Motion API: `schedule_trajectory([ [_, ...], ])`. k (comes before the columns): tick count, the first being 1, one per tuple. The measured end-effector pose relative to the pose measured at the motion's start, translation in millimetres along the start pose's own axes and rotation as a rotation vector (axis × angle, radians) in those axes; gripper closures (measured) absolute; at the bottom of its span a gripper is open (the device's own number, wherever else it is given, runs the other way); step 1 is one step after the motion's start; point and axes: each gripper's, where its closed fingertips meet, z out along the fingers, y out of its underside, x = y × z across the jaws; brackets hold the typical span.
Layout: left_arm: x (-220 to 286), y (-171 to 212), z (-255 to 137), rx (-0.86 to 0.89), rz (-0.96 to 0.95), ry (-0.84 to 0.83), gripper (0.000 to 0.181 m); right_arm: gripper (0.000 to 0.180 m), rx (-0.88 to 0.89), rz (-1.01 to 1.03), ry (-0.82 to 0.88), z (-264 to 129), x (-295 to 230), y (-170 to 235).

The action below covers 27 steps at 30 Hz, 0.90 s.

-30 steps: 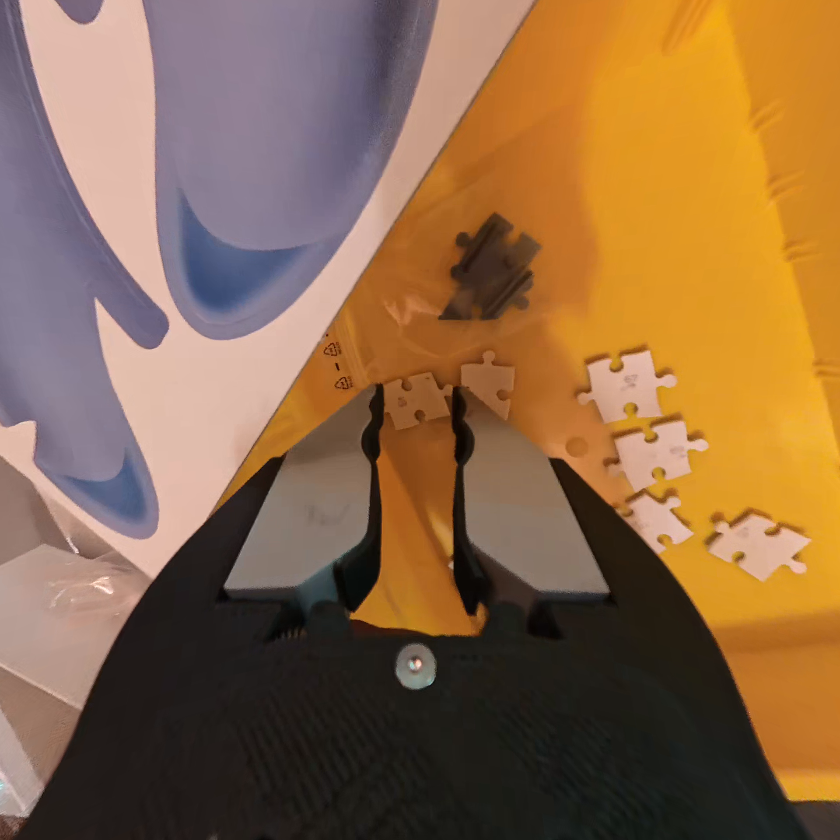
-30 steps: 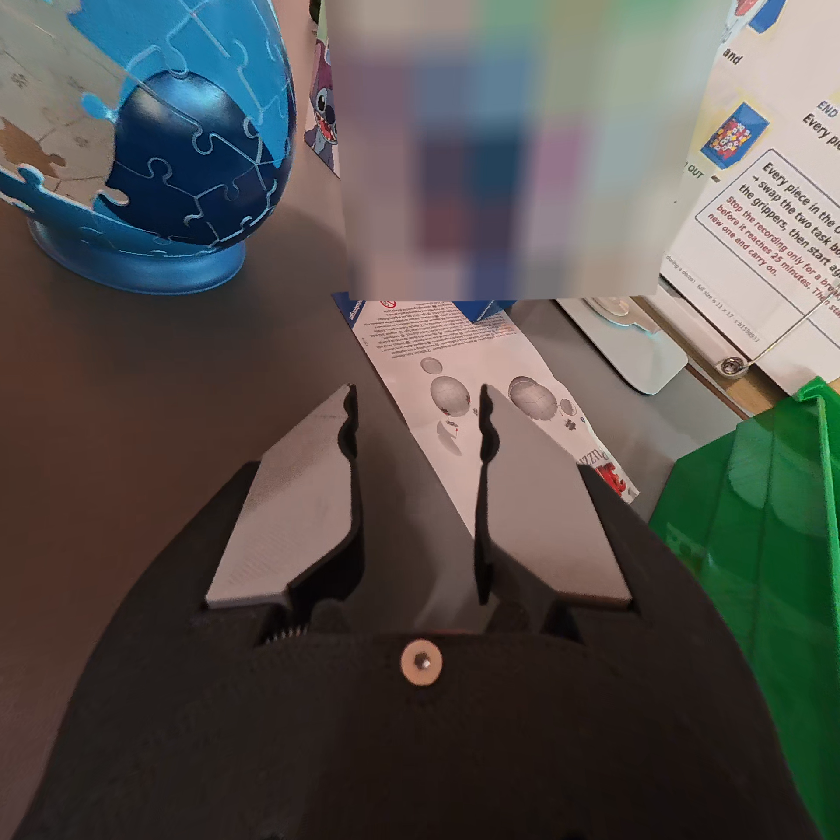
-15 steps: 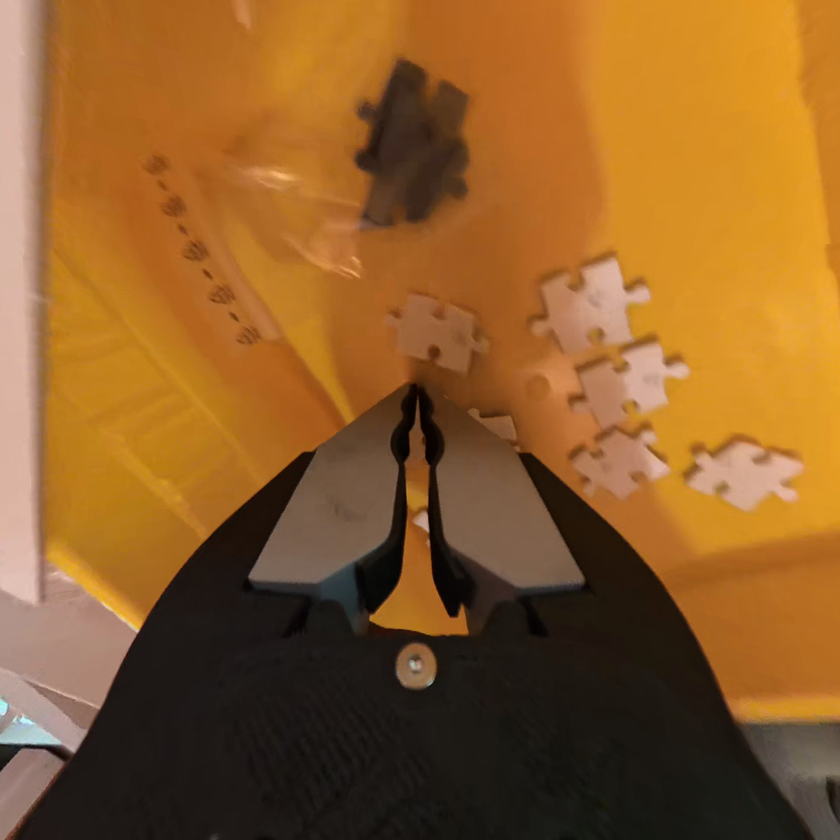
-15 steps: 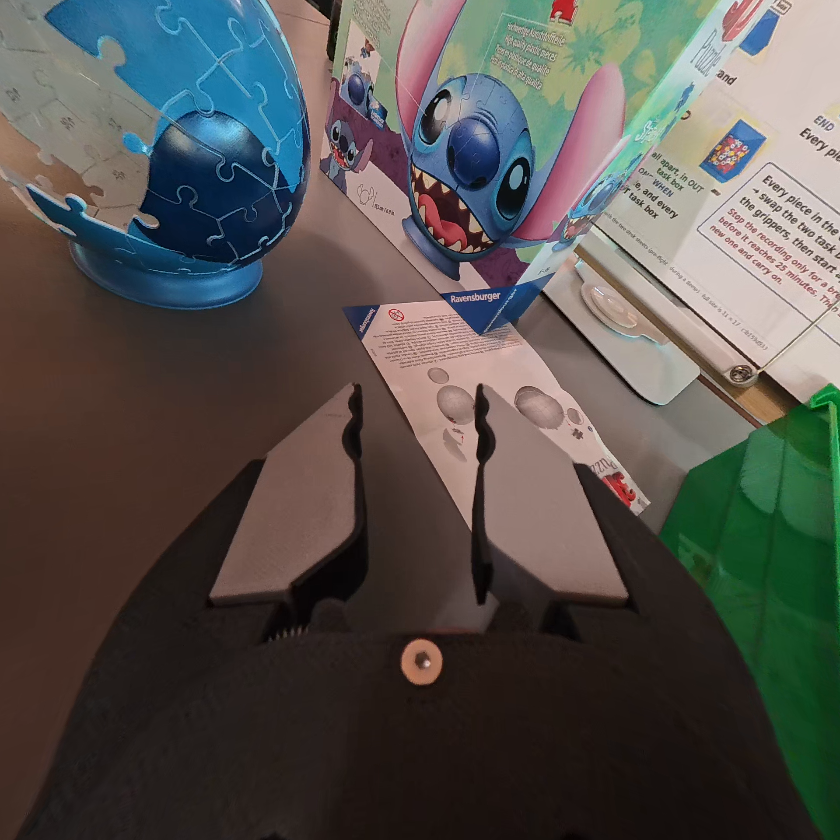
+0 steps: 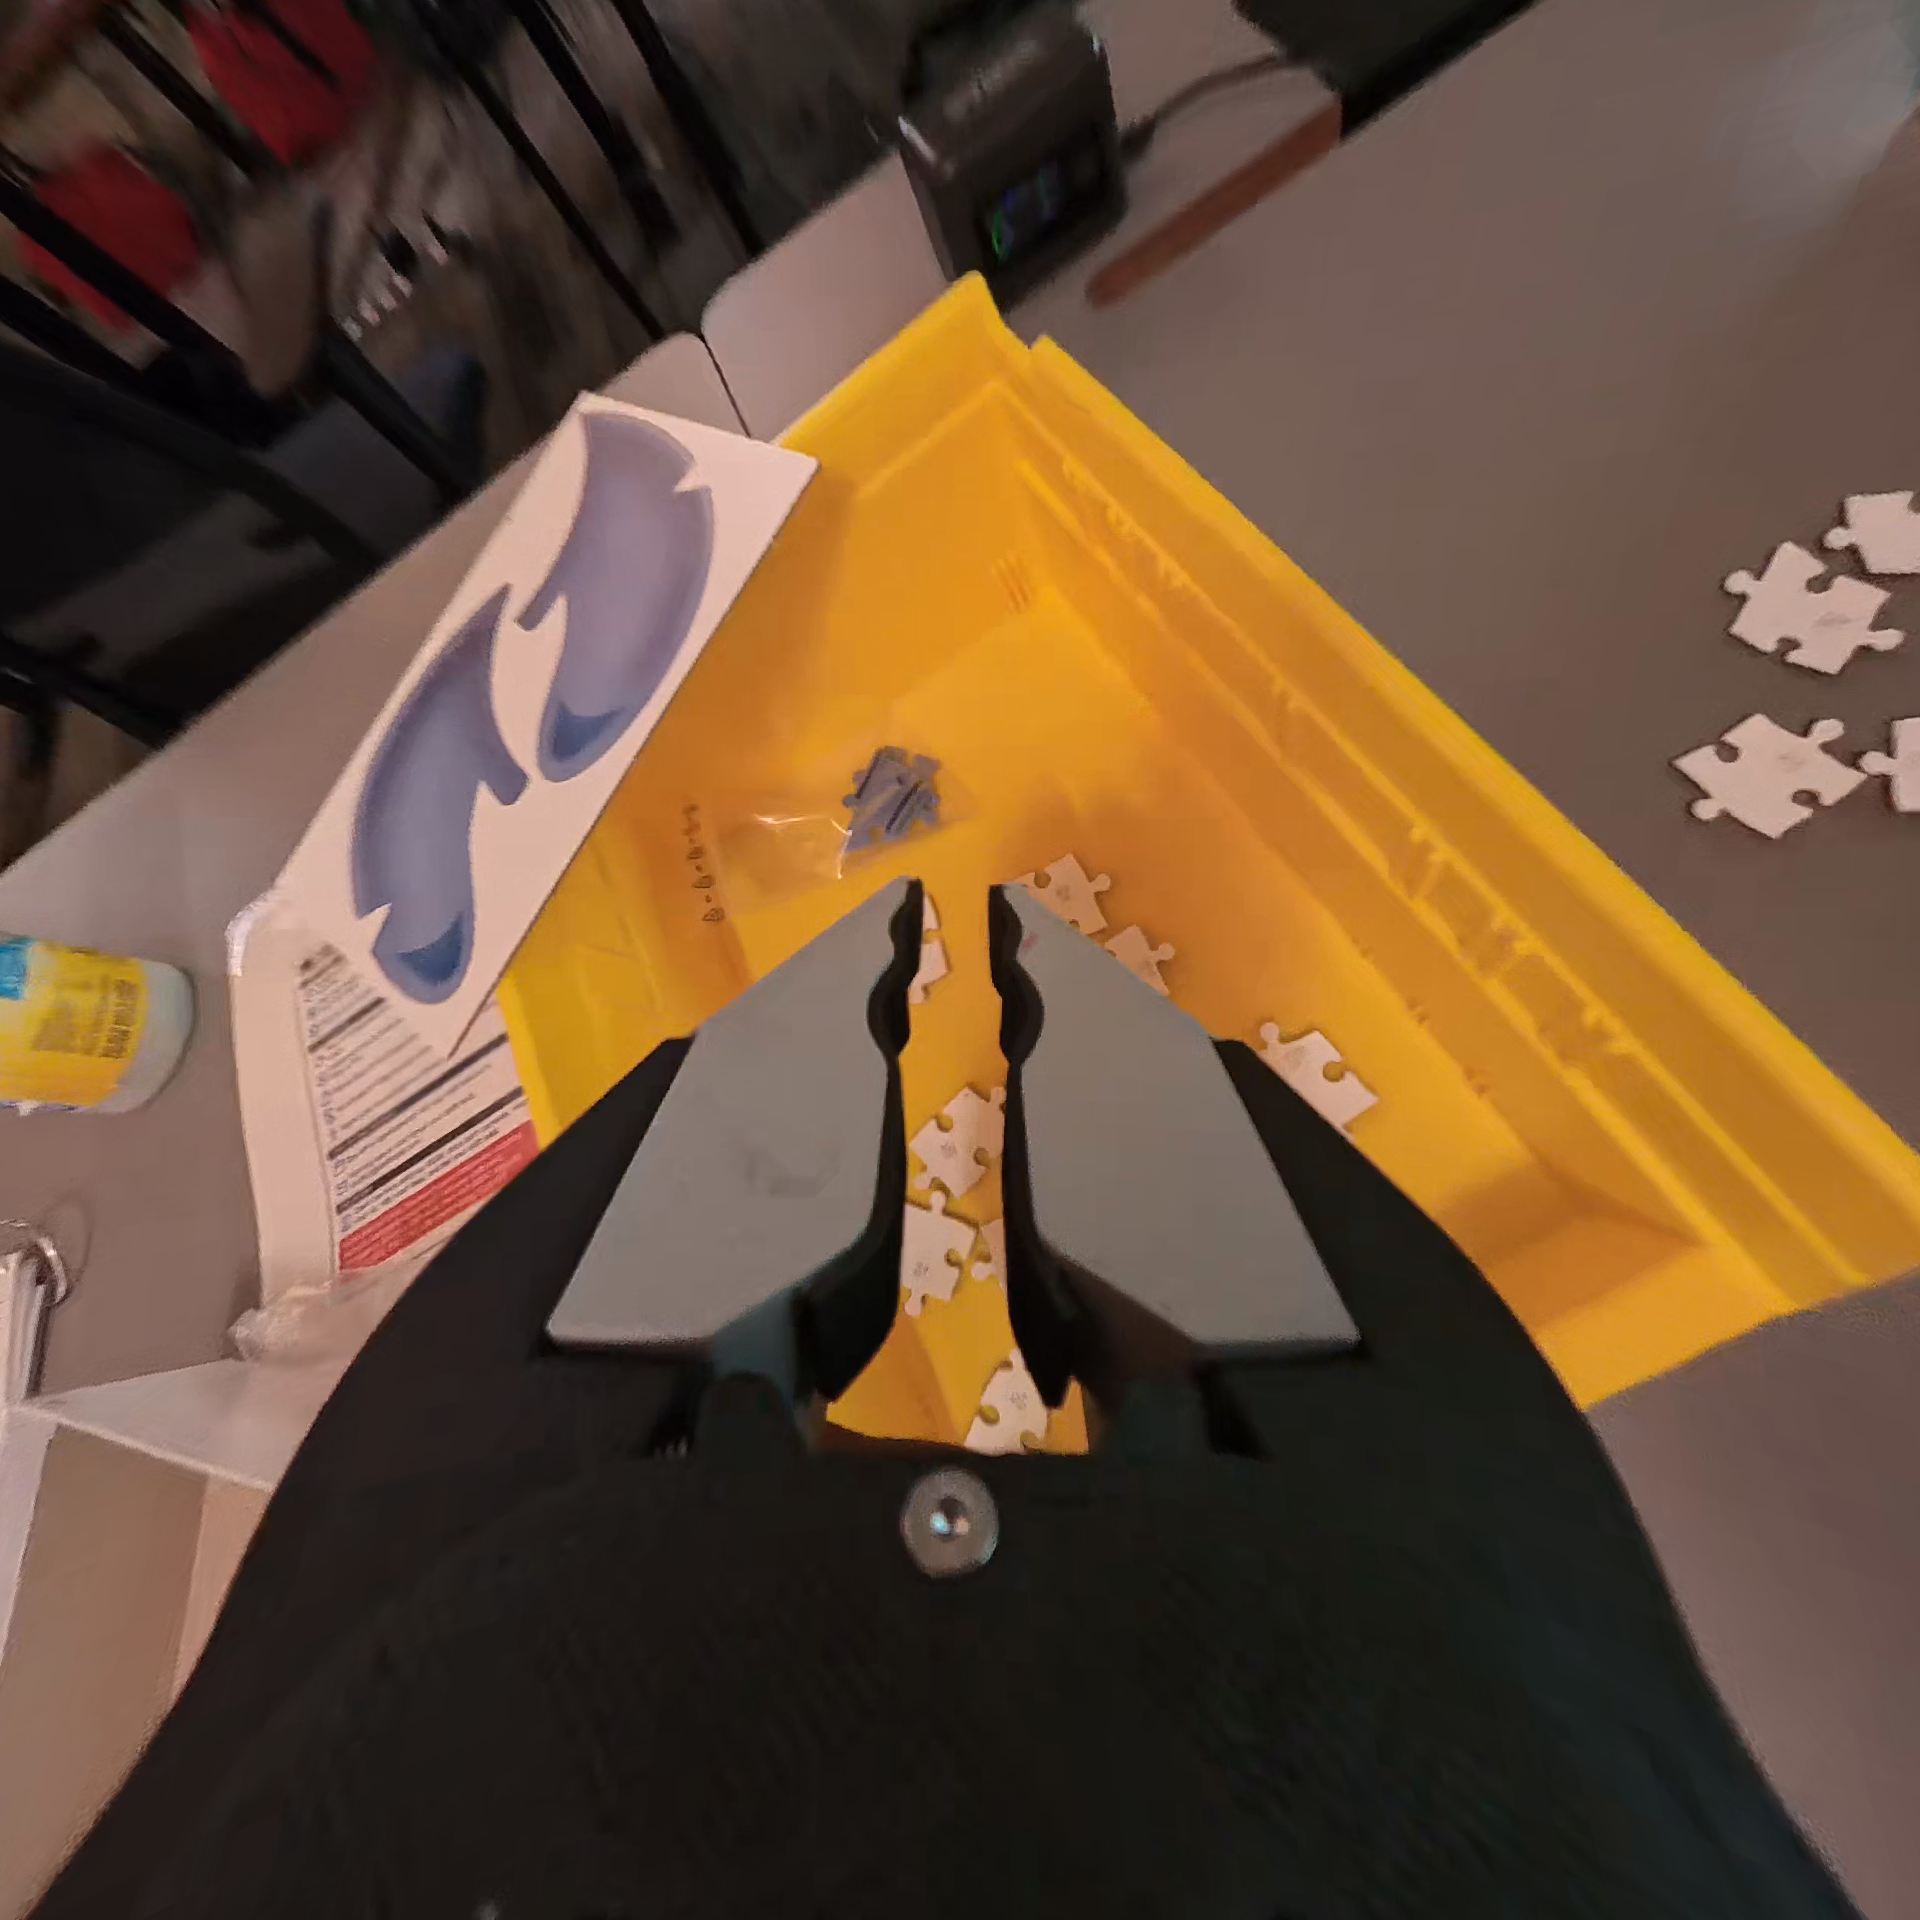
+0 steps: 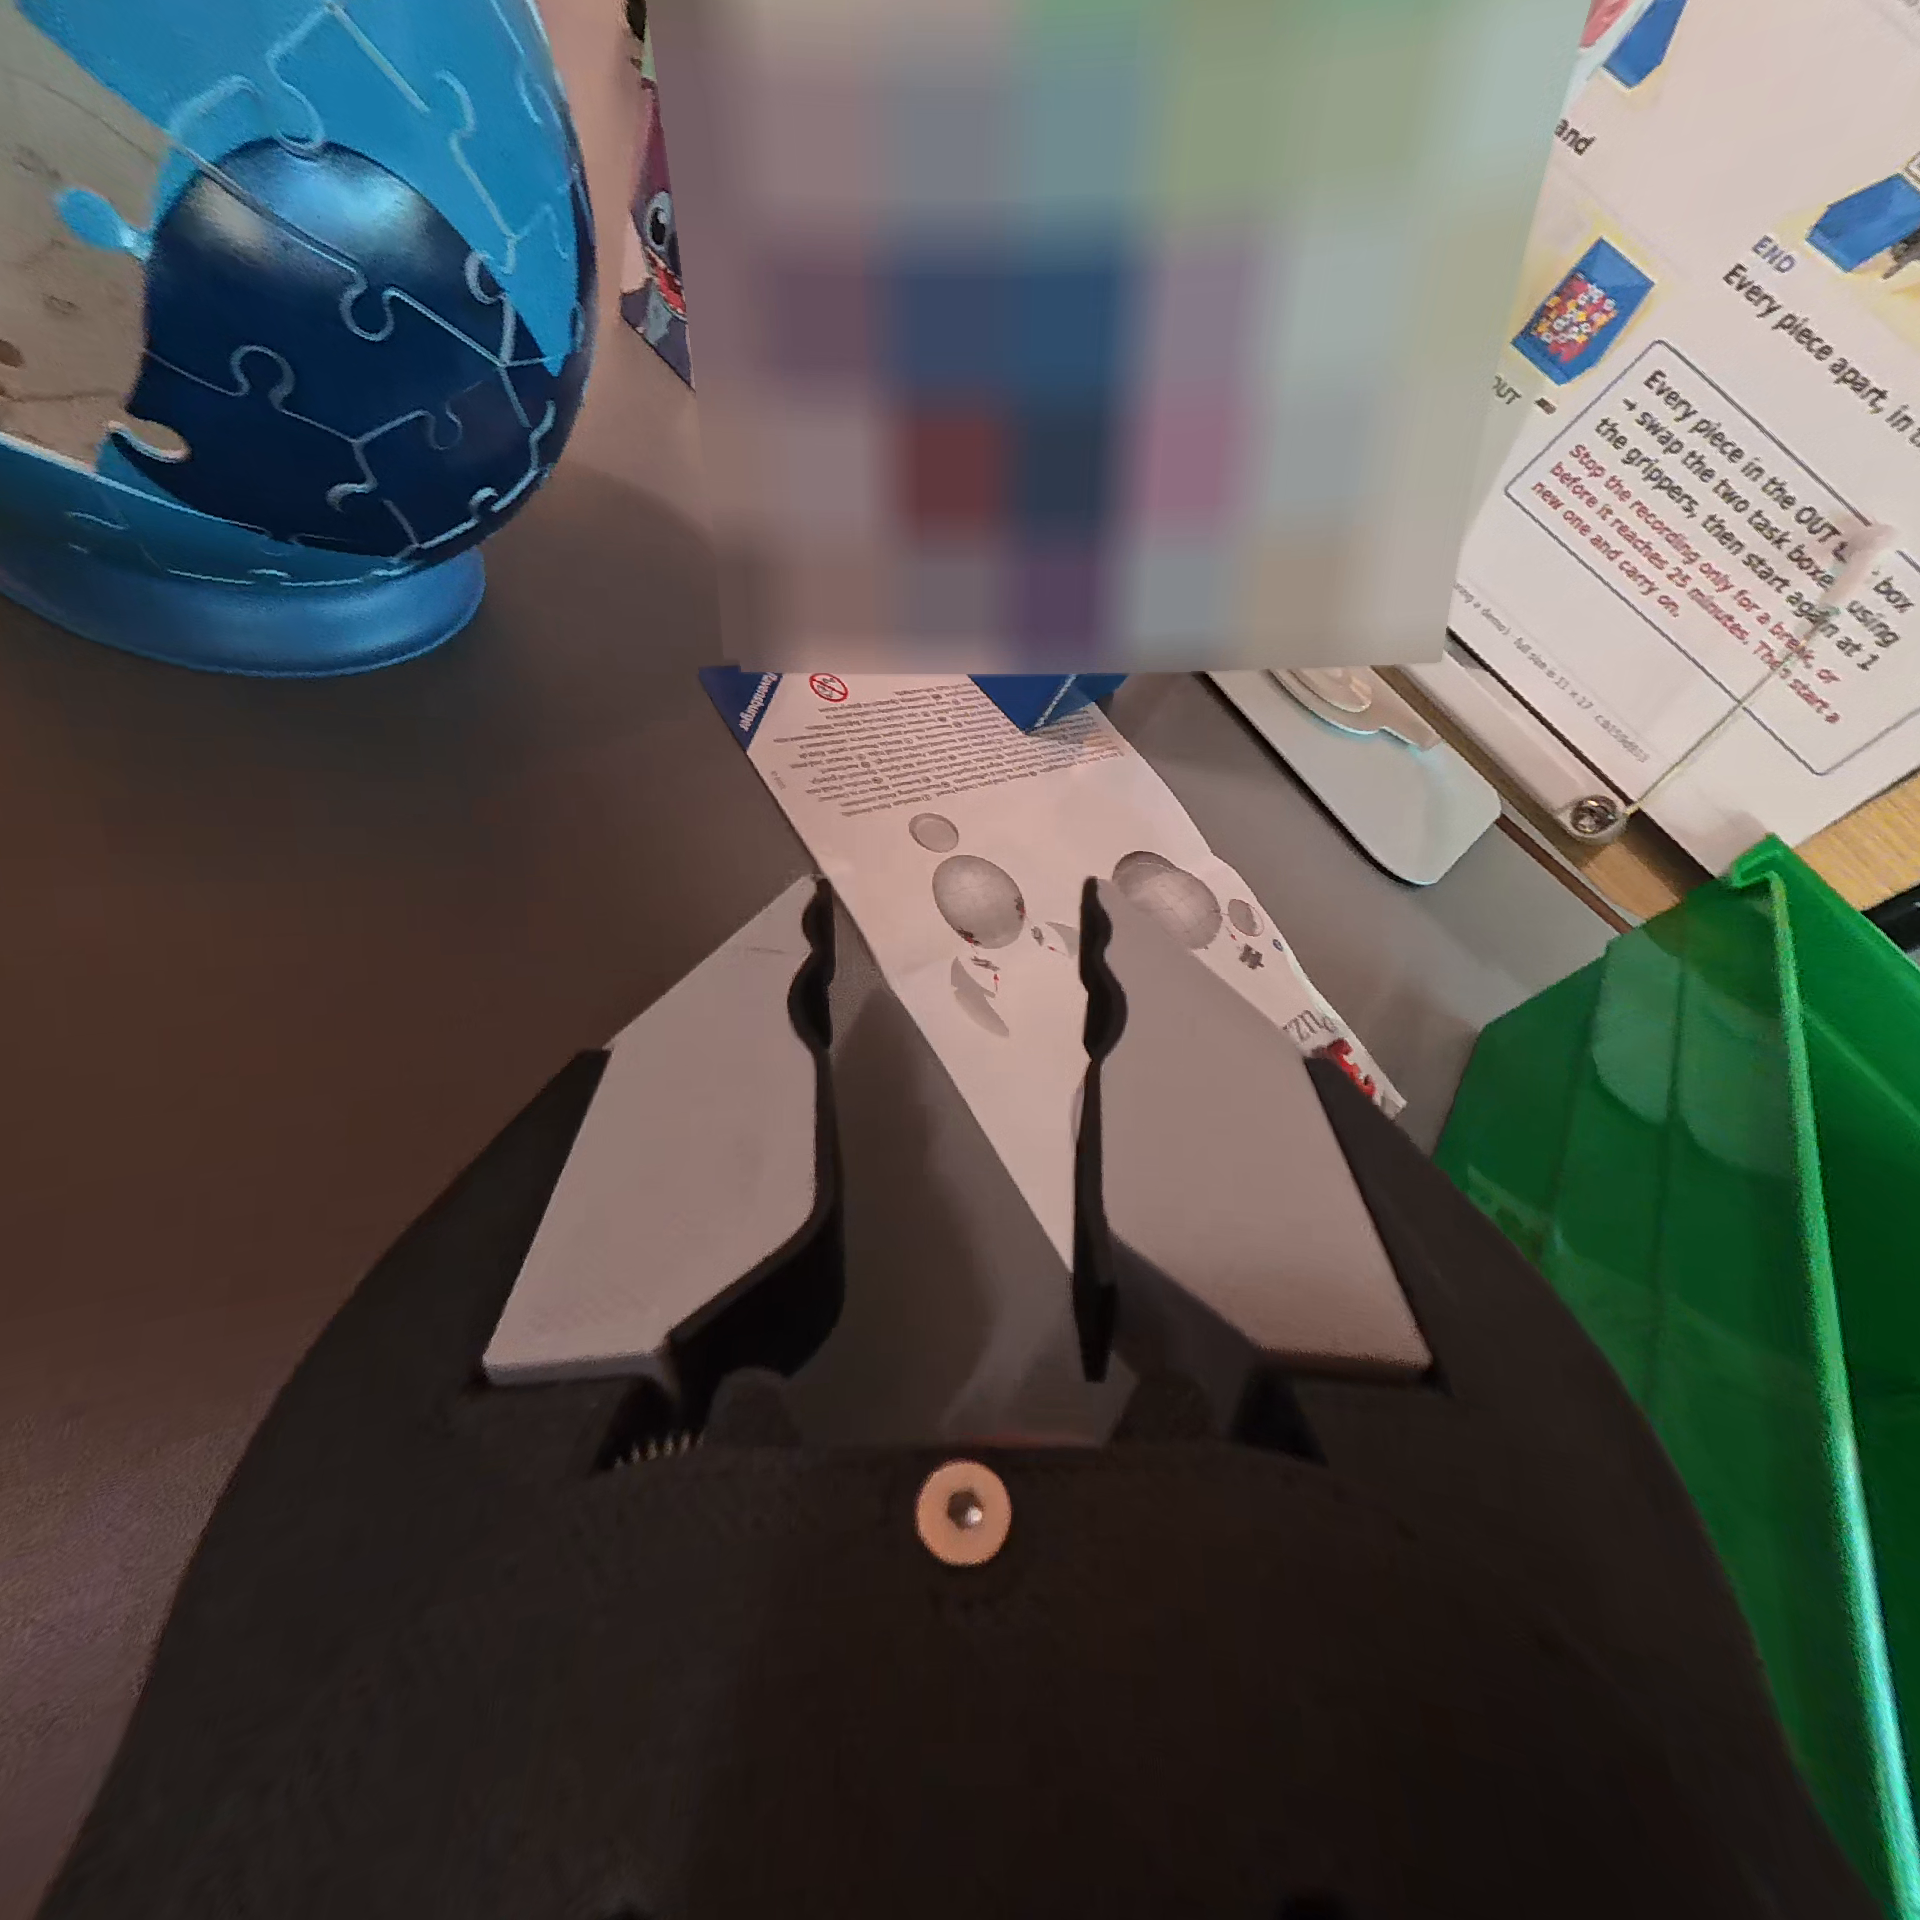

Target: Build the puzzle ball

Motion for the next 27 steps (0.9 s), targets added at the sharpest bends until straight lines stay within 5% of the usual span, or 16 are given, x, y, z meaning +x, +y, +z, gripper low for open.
schedule_trajectory([
  [6,14,-9,-28,0.314,-0.108,0.030,0.173,0.137,-0.047,-0.026,0.084,6,13,7],
  [13,2,11,-14,0.289,-0.119,0.005,0.159,0.137,-0.081,-0.014,0.120,13,21,11],
  [19,-31,5,-25,0.444,-0.303,-0.040,0.159,0.137,-0.070,-0.024,0.122,18,22,8],
  [27,-32,14,-13,0.384,-0.291,-0.080,0.158,0.138,-0.025,-0.038,0.095,16,16,1],
])
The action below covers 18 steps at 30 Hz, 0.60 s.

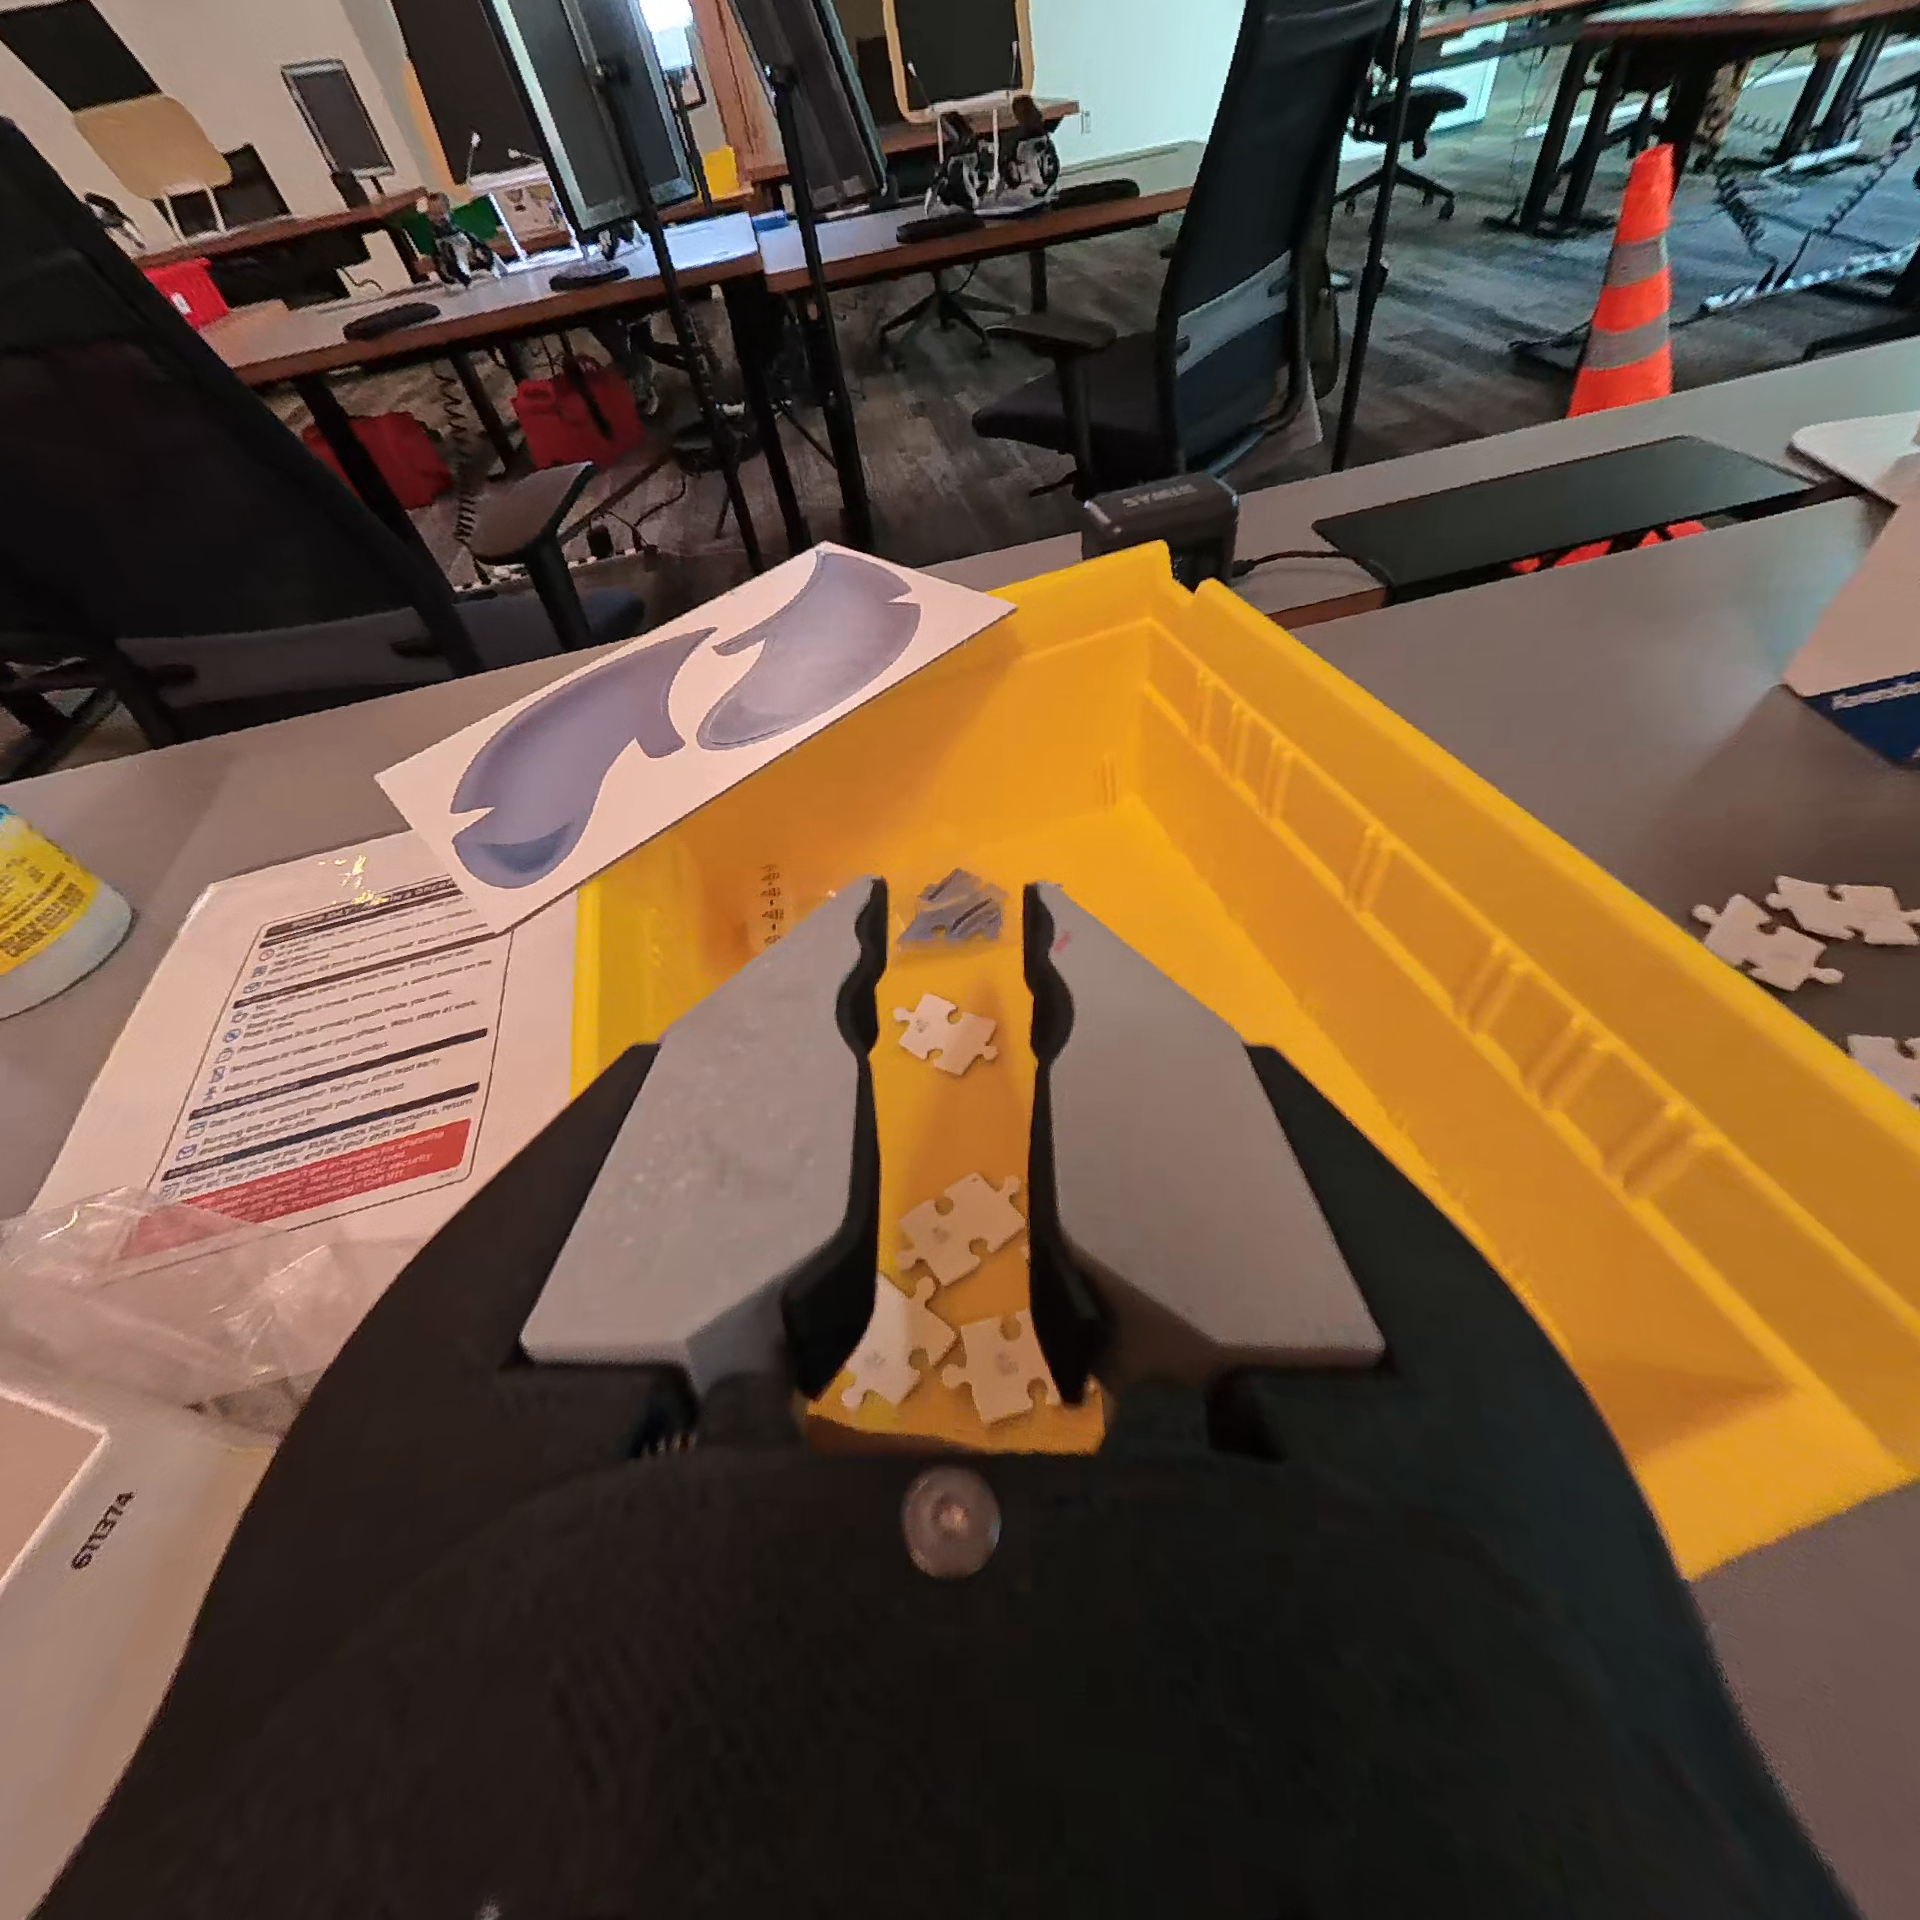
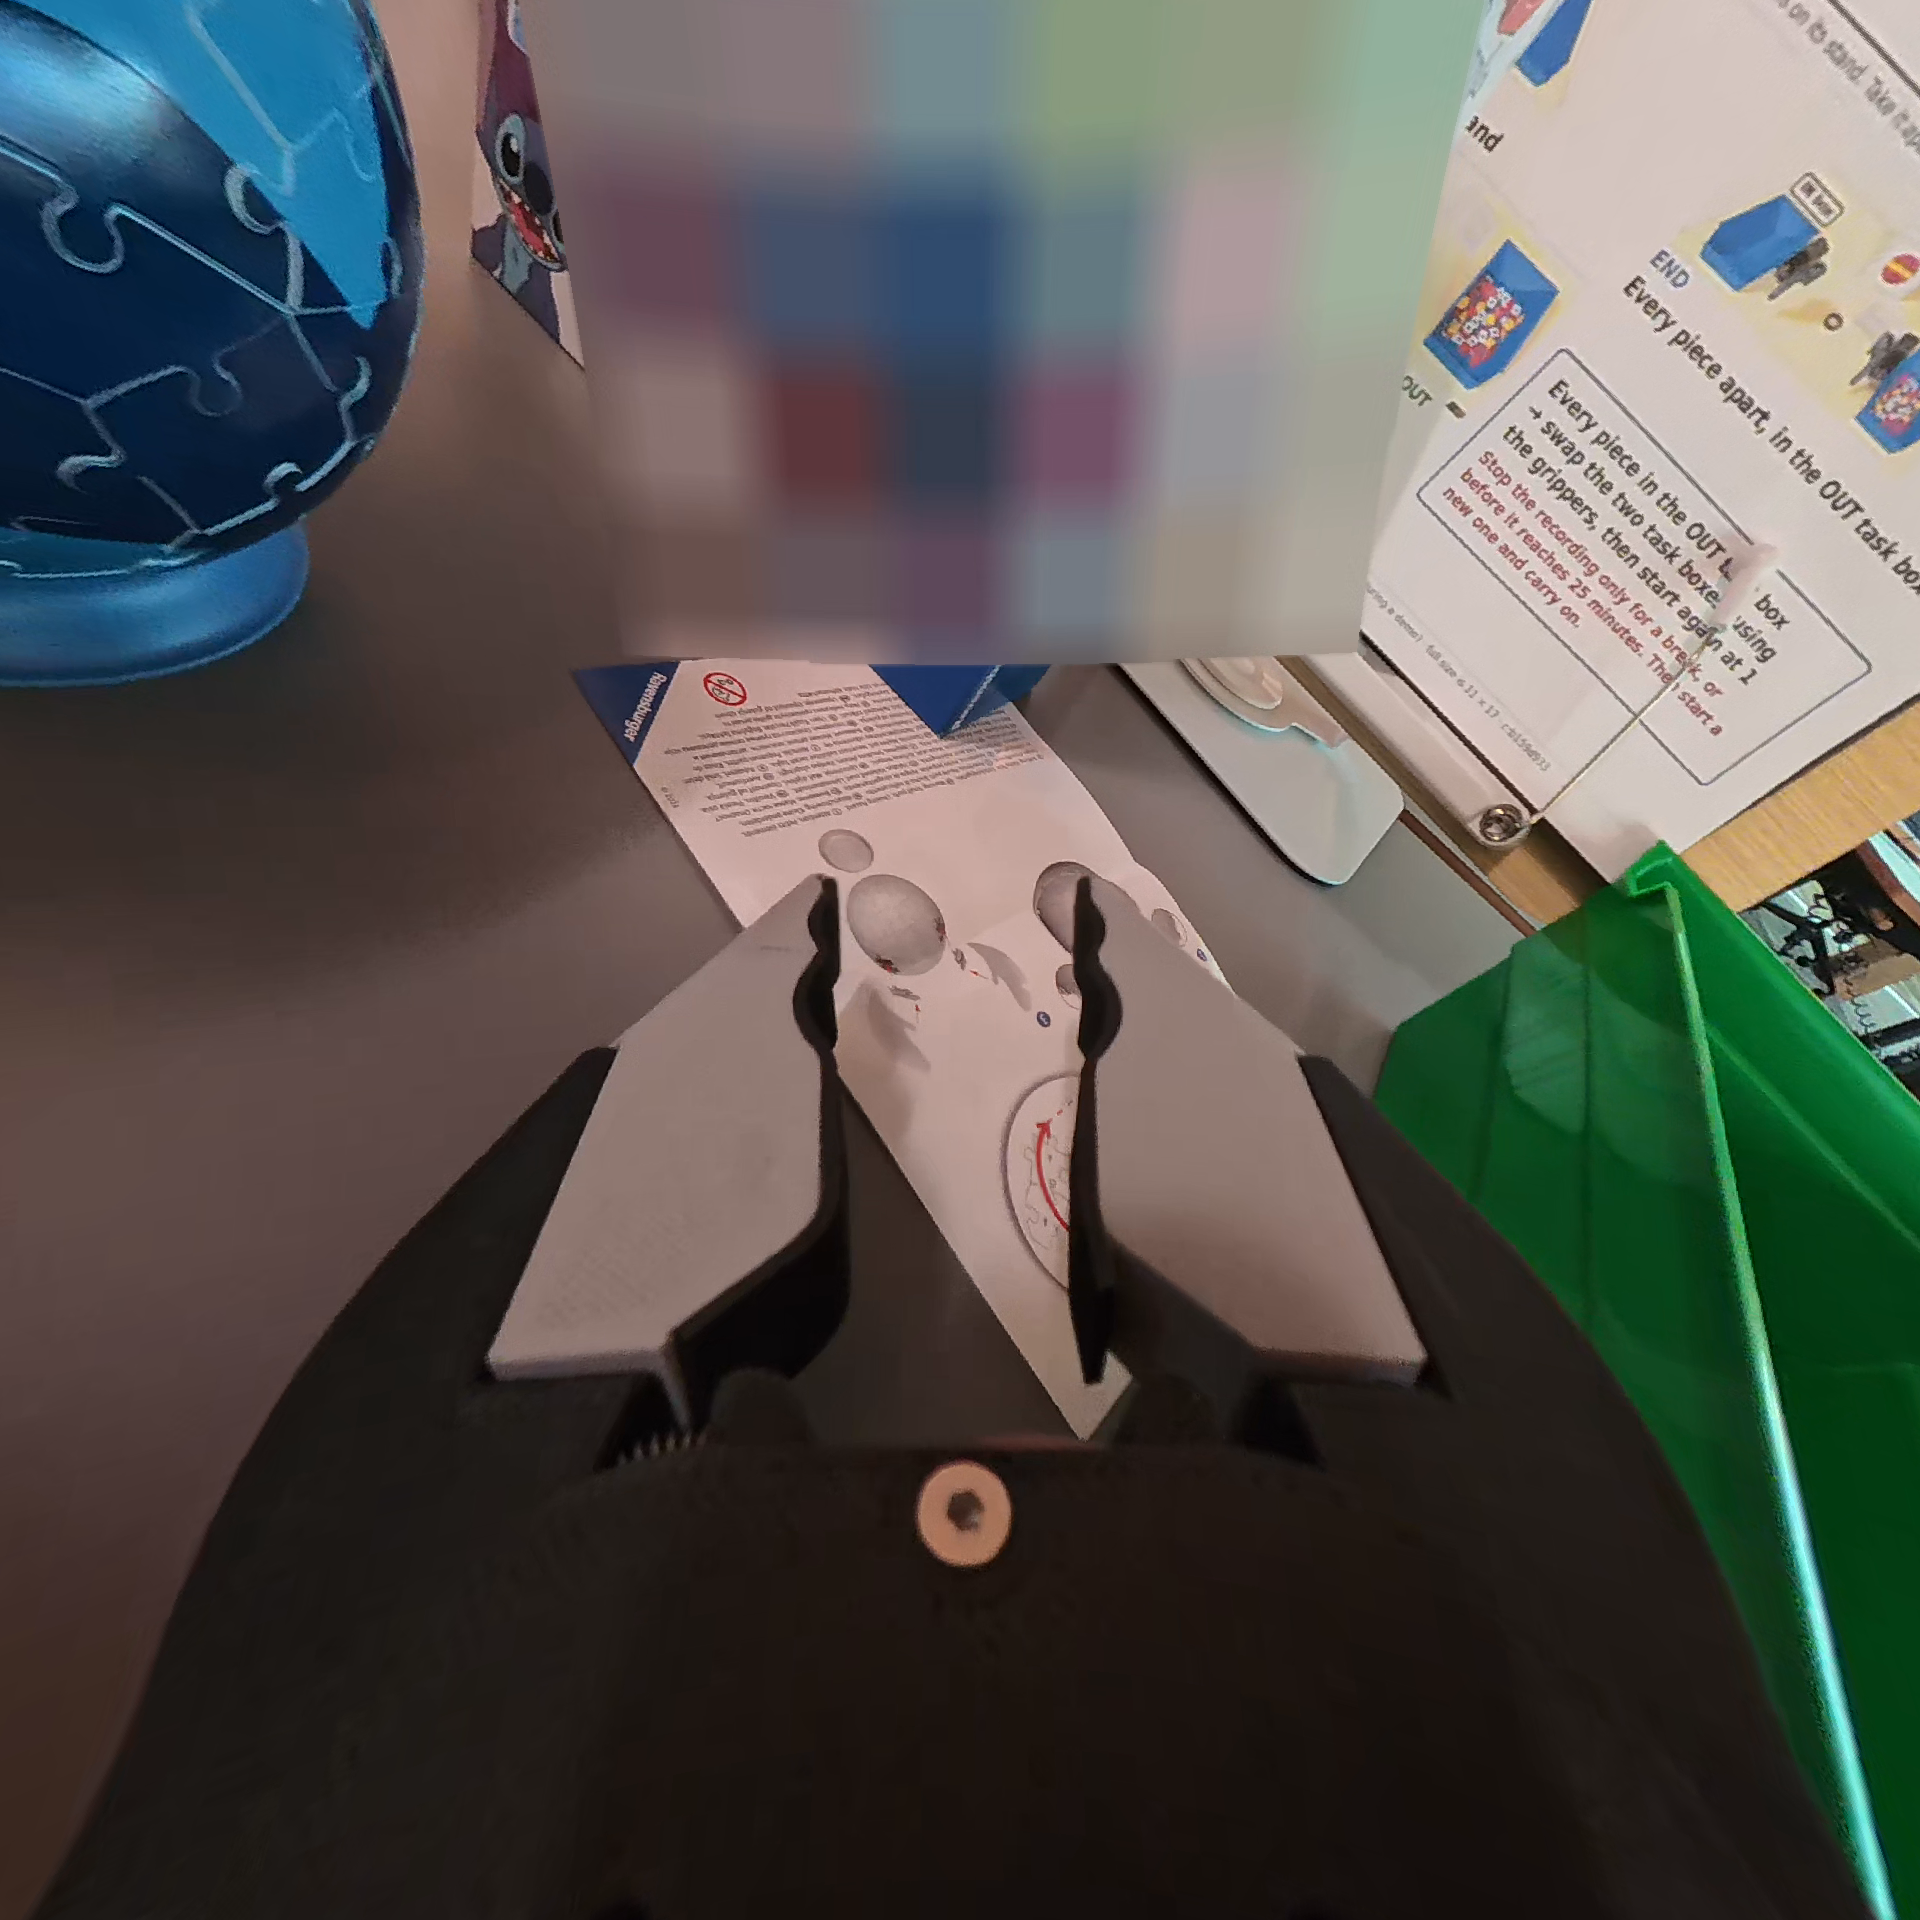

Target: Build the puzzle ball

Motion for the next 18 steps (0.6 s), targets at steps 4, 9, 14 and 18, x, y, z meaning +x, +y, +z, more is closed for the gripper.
schedule_trajectory([
  [4,6,28,-2,-0.182,0.044,0.073,0.155,0.138,0.014,-0.002,-0.012,-1,-3,-3],
  [9,22,32,-19,-0.450,0.224,0.216,0.159,0.137,0.039,0.004,-0.046,-3,-8,-7],
  [14,20,89,-30,-0.960,0.418,0.276,0.155,0.137,0.099,0.024,-0.098,-9,-16,-17],
  [18,4,130,-43,-1.208,0.440,0.238,0.152,0.137,0.155,0.038,-0.156,-16,-25,-26],
])
